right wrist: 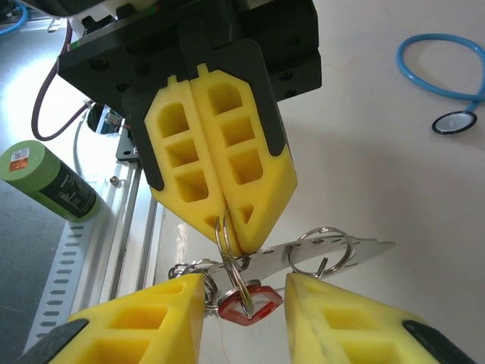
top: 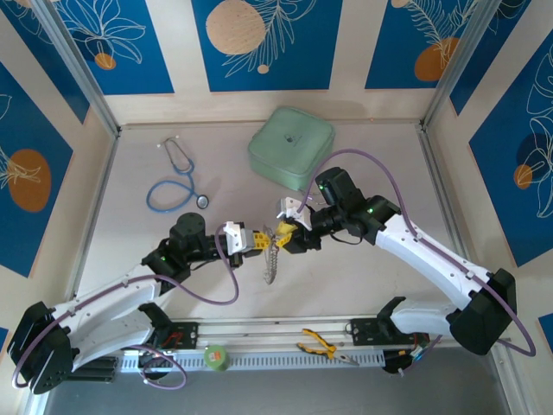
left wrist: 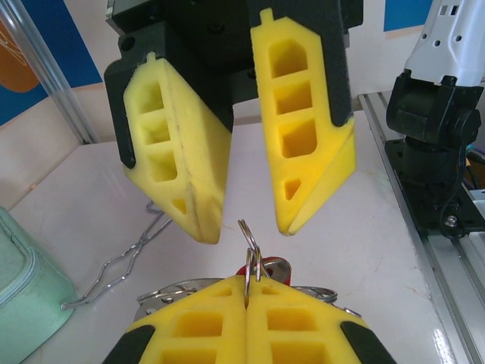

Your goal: Put the keys on the keyring

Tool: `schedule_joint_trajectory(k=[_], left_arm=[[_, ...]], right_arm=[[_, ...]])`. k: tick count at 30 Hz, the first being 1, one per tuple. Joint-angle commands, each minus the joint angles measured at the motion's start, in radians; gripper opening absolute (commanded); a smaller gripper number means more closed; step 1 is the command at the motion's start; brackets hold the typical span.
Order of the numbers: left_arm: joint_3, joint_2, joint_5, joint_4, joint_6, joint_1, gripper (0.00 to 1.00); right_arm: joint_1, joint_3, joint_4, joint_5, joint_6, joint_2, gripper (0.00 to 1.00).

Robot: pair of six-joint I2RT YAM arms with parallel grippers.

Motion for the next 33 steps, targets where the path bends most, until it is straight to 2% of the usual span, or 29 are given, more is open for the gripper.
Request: schedule_joint_trajectory(k=[1,3,7,9,22,23,28,33], left_arm=[[-0.005,-0.013,0.037,0.055,0.003,-0.003,0.00],[-0.005,-0.014,0.040,0.056,0.002,-0.003,0.00],[-0.010,-0.016,0.045,0.062,-0.004,-0.003,0.00],[-0.011,-0.019,0.045,0.064,-0.006,-0.003,0.00],[-0.020,-0.019,0.060,0.145,-0.020,-0.004,0.00],[-0.023,-0.015,0.060,0.151,-0.022,-0.003,0.00],[-0.035,0.008,0.063,0.188,-0.044,-0.004,0.00],[-0.045,0.037,0.079,0.242,-0.087,-0.004,0.00]], right_arm=[[0.007,-0.005,-0.012,-0.025,0.000,0.007,0.28],[0.002,-0.007,-0.013,-0.042,-0.004,0.006,0.23],[-0.009,-0.002,-0.024,-0.058,-0.005,0.011,0.04],[-0.018,-0.002,-0.030,-0.060,0.000,0.011,0.00],[-0.039,-0.018,-0.029,-0.038,0.029,0.052,0.00],[-0.039,-0.022,-0.018,-0.042,0.032,0.046,0.01],[-0.040,-0.097,0.095,-0.037,0.013,-0.044,0.33],[-0.029,-0.167,0.183,-0.045,-0.048,-0.119,0.37]])
